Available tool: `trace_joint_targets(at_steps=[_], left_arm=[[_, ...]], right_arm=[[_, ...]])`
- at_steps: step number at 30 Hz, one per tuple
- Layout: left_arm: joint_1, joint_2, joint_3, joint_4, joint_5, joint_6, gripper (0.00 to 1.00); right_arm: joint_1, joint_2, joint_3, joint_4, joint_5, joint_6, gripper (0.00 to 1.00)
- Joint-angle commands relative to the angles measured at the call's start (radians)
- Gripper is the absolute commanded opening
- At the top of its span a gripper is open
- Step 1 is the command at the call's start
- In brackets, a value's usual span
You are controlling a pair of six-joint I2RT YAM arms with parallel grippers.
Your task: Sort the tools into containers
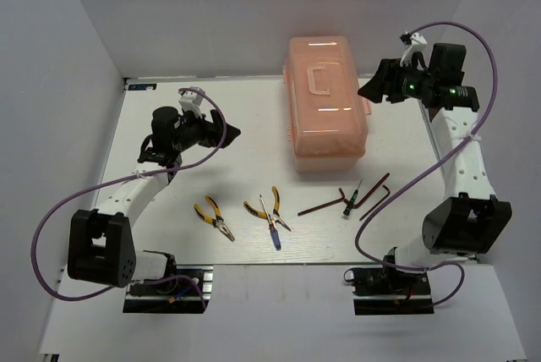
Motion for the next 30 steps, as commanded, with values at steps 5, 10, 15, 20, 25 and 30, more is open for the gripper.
trace_joint_targets(at_steps=[5,10,15,20,25,30], left_arm=[[0.001,0.031,0.03,-0.018,0.007,0.03,0.99],[0.001,0.031,0.039,-0.009,0.018,0.03,0.99],[0.001,0.04,0.039,-0.009,0.038,0.03,0.99],[0.001,0.04,0.039,-0.009,0.038,0.03,0.99],[0.001,0.04,0.039,0.0,0.047,0.021,0.99],[0.001,0.04,0.039,0.009,0.078,0.002,0.99]], right_arm=[[0.05,0.105,0.211,0.018,0.0,0.113,0.7],[0.105,0.139,0.197,0.034,0.047,0.109,0.69],[0.133,0.158,0.197,0.027,0.067,0.064,0.67],[0.15,0.194,0.228,0.031,0.051,0.034,0.66],[0.191,0.242,0.248,0.064,0.052,0.023,0.62],[0.239,0.288,0.266,0.073,0.141,-0.008,0.59]])
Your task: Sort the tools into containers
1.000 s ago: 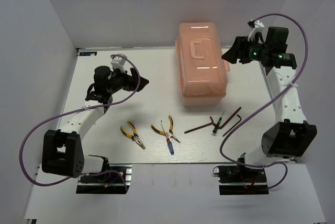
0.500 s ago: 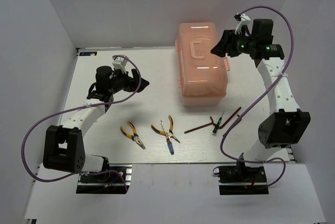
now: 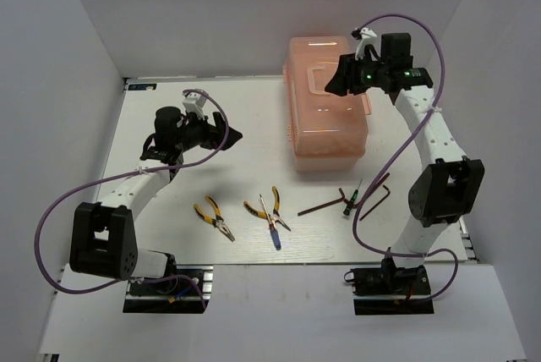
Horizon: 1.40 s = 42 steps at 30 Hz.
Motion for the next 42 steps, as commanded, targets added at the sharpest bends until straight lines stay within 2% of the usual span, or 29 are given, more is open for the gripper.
trace_joint_targets(at_steps=[1,16,28,37,42], left_arm=[[0.001,-0.009,0.035,0.022,0.04,-0.007,0.99],[0.001,0.02,0.035,0.022,0.04,-0.007,0.99],[0.001,0.03,0.026,0.042,0.072,-0.007,0.99],[0.001,0.02,0.026,0.042,0.081,-0.007,0.99],[0.001,0.011,0.026,0.051,0.092,-0.007,0.99]], right_arm=[[0.035,0.019,0.057,0.049,0.076,-0.024,0.58],[0.131,0.157,0.155,0.115,0.173,0.037,0.58],[0.17,0.226,0.168,0.149,0.433,0.19,0.54],[0.168,0.238,0.134,0.133,0.328,0.281,0.54],[0.164,0.235,0.106,0.137,0.256,0.333,0.47]])
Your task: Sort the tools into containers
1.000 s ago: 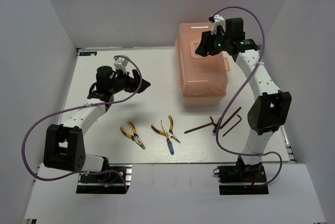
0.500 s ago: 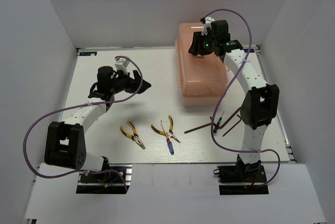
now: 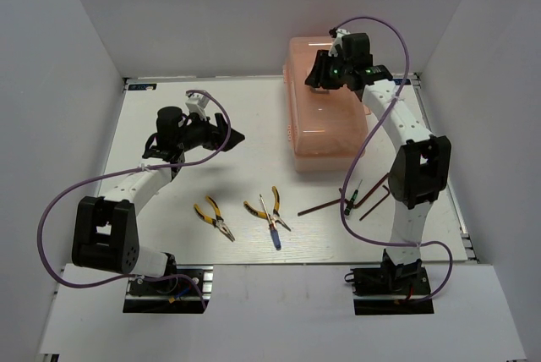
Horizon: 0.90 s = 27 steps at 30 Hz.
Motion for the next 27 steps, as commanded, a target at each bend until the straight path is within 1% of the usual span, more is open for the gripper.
trace_joint_targets(at_steps=[1,2,3,4,7,13,15,16,18,20,22,24,26,27], left_arm=[[0.001,-0.026,0.025,0.02,0.03,0.0,0.99],[0.001,-0.026,0.025,0.03,0.03,0.0,0.99],[0.001,-0.026,0.025,0.03,0.039,0.0,0.99],[0.001,-0.026,0.025,0.03,0.039,-0.009,0.99],[0.001,-0.026,0.025,0.03,0.039,-0.009,0.99],[0.001,-0.026,0.016,0.058,0.058,-0.009,0.99],[0.001,-0.026,0.005,0.09,0.094,-0.032,0.99],[0.001,-0.026,0.005,0.107,0.11,-0.041,0.99],[0.001,-0.015,-0.01,0.185,0.134,-0.066,0.99],[0.001,-0.006,-0.037,0.281,0.171,-0.122,0.99],[0.001,0.005,-0.038,0.331,0.171,-0.181,0.99],[-0.01,0.015,-0.018,0.406,0.147,-0.214,0.99],[-0.033,0.046,0.05,0.415,0.11,-0.241,0.99],[-0.042,0.067,0.118,0.415,0.11,-0.25,0.99]], right_arm=[[-0.001,0.012,-0.02,0.01,-0.08,0.066,0.45],[-0.003,0.012,-0.024,0.013,-0.1,0.074,0.45],[-0.004,0.014,-0.024,0.013,-0.106,0.08,0.41],[-0.003,0.011,-0.023,0.016,-0.124,0.091,0.41],[-0.01,0.005,-0.015,0.019,-0.147,0.109,0.35],[-0.027,-0.015,0.006,0.033,-0.213,0.137,0.3],[-0.033,-0.02,0.011,0.044,-0.25,0.154,0.28],[-0.043,-0.022,0.014,0.045,-0.259,0.157,0.26],[-0.05,-0.023,0.014,0.06,-0.296,0.184,0.26],[-0.059,-0.023,0.016,0.07,-0.319,0.206,0.24],[-0.061,-0.025,0.02,0.077,-0.339,0.217,0.24],[-0.066,-0.022,0.02,0.087,-0.353,0.226,0.24],[-0.07,-0.02,0.019,0.093,-0.356,0.237,0.24],[-0.072,-0.025,0.019,0.096,-0.361,0.241,0.24]])
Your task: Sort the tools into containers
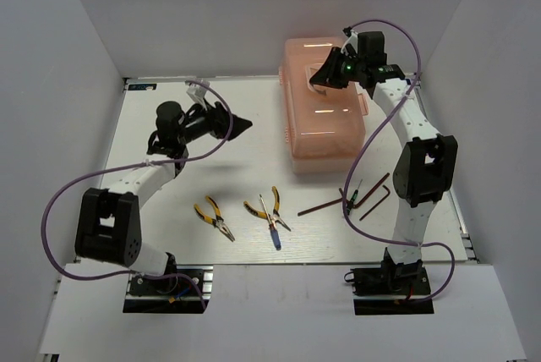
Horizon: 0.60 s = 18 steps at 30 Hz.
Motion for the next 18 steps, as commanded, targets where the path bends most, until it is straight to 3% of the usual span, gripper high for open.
trace_joint_targets(at_steps=[1,6,13,18], left_arm=[[-0.049,0.086,0.152,0.096,-0.008,-0.076,0.99],[-0.12,0.276,0.411,0.031,-0.08,-0.107,0.96],[-0.202,0.551,0.758,-0.177,-0.157,-0.116,0.92],[-0.236,0.667,0.968,-0.282,-0.191,-0.107,0.89]], right_arm=[[0.012,-0.023,0.03,0.07,-0.113,0.053,0.24],[0.006,-0.03,0.027,0.073,-0.117,0.058,0.24],[-0.003,-0.031,0.021,0.087,-0.133,0.07,0.23],[-0.003,-0.027,0.016,0.101,-0.153,0.087,0.23]])
